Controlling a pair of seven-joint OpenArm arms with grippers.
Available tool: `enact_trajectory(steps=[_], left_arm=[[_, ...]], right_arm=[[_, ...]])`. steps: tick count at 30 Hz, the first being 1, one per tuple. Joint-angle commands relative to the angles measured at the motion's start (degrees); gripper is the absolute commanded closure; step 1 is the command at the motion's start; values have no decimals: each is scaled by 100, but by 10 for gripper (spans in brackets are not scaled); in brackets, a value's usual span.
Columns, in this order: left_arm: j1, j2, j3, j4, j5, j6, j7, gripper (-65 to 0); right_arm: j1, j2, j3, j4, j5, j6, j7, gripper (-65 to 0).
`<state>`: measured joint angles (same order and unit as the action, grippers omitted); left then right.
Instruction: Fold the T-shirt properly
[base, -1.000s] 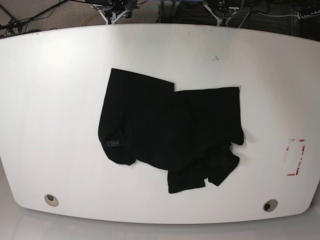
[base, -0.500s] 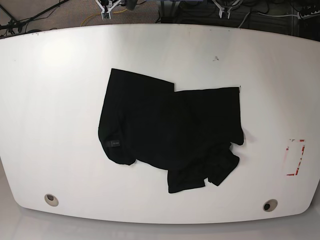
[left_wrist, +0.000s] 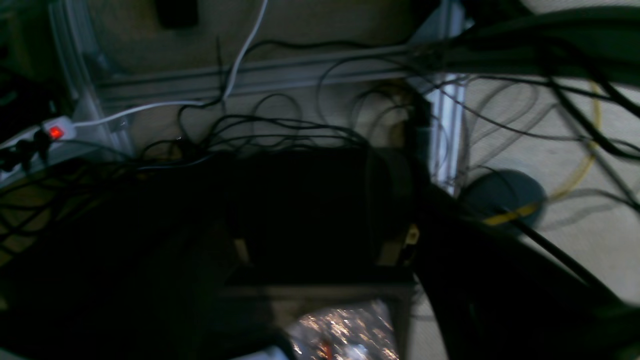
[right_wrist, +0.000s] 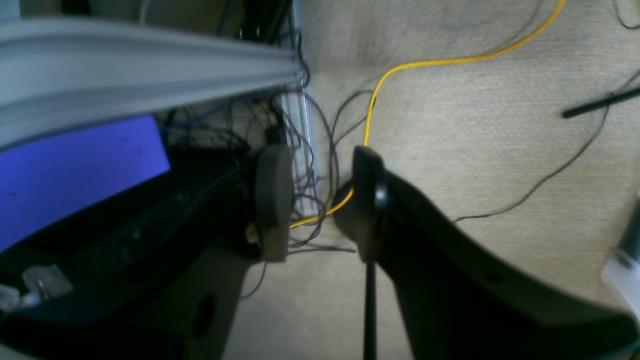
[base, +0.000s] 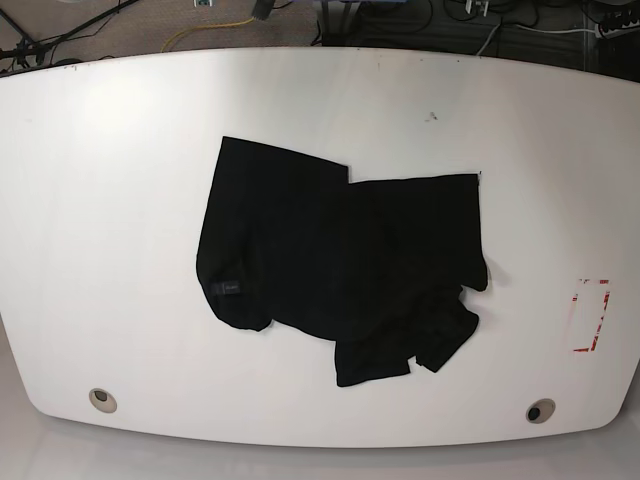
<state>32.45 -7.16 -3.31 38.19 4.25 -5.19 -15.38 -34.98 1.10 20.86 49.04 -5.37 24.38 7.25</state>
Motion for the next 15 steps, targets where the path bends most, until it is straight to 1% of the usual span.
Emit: enact_trajectory(steps=[1,6,9,11,15], left_arm=[[487,-185,19,624,10,-30,-58,-283],[1147,-256,10,1565,1,-30,-58,-283],[1481,-352,10,2031,1,-30,-58,-283],[1709,-344,10,2444,1,-30,-58,-283],[2210,-352,-139,3156,-8,-30,-58,-283]], right_arm=[[-462,35,10,587,268,28,53,-197],[-1297,8,10,1791,646,45,-289,-197],[-1737,8,10,2371,989,195,-316,-197],[-2036,8,10,2881,1244,256,-492,-197],[-2519,8,10,3699,1614,256,-843,-197]])
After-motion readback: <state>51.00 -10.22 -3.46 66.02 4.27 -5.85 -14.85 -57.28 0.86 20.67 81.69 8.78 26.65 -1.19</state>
